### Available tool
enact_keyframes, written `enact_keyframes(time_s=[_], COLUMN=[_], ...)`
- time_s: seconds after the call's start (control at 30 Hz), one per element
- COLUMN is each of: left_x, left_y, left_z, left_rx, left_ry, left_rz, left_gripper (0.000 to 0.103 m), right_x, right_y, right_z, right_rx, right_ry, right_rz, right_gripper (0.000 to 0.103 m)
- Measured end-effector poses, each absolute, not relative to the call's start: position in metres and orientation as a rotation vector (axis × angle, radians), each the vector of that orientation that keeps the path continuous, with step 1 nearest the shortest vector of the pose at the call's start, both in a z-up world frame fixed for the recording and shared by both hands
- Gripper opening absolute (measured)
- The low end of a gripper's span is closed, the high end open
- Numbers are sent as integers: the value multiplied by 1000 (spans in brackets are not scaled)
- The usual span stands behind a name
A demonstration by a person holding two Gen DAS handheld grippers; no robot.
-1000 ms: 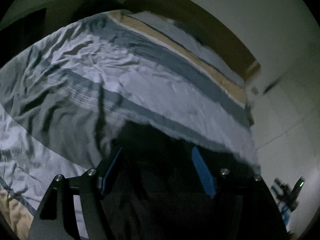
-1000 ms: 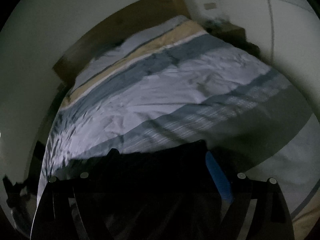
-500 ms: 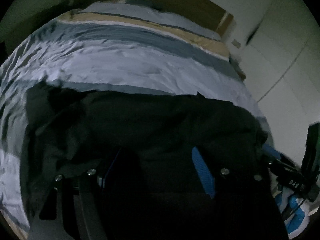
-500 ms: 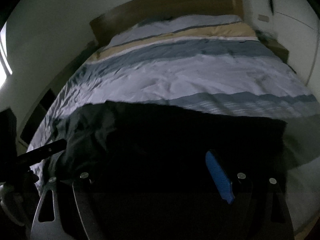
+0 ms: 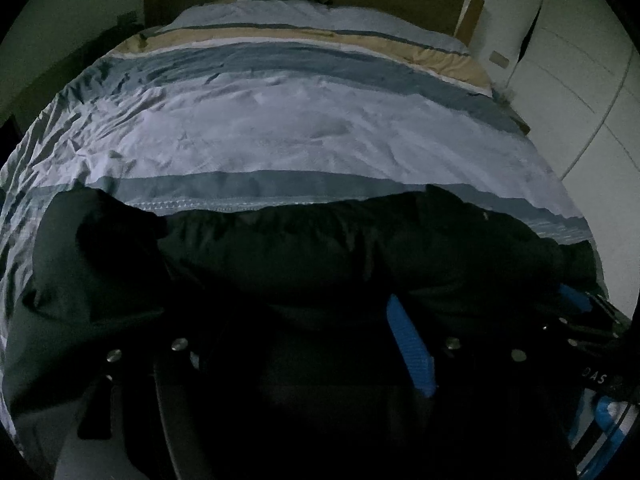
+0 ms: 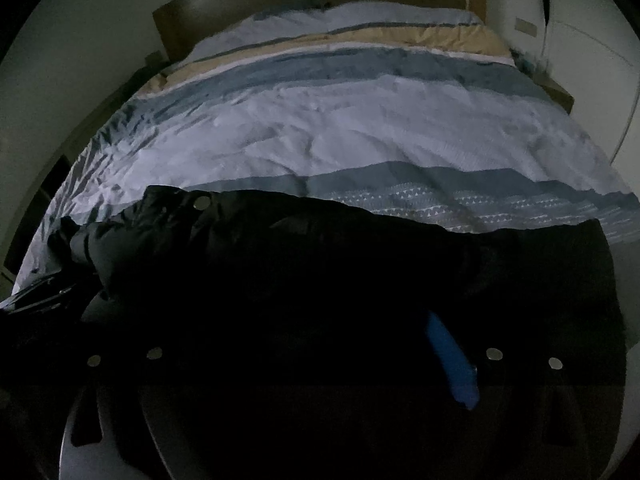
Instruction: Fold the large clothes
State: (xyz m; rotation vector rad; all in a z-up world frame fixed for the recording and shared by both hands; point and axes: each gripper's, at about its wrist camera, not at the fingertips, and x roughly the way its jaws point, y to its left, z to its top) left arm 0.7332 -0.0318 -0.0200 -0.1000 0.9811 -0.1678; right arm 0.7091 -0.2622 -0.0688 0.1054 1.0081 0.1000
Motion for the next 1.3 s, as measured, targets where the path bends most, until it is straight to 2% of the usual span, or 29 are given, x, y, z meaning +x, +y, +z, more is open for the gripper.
enact_keyframes(time_s=[0.7,1.1,1.3], left_x=[730,730,691], left_y=[-17,97,133], left_z=[-19,-12,28], left_rx=[-83,-49,-117], left_ry=[995,1069,980], left_rz=[-138,92,99], left_gripper=[76,76,76], right_x=[709,701,664], right_y=[-316,-396,-406], right_z=[-75,-85,-43], right_rx=[133,99,87], right_ry=[1029,1120,1054], right_rz=[13,-177,-194], right_gripper=[95,95,95])
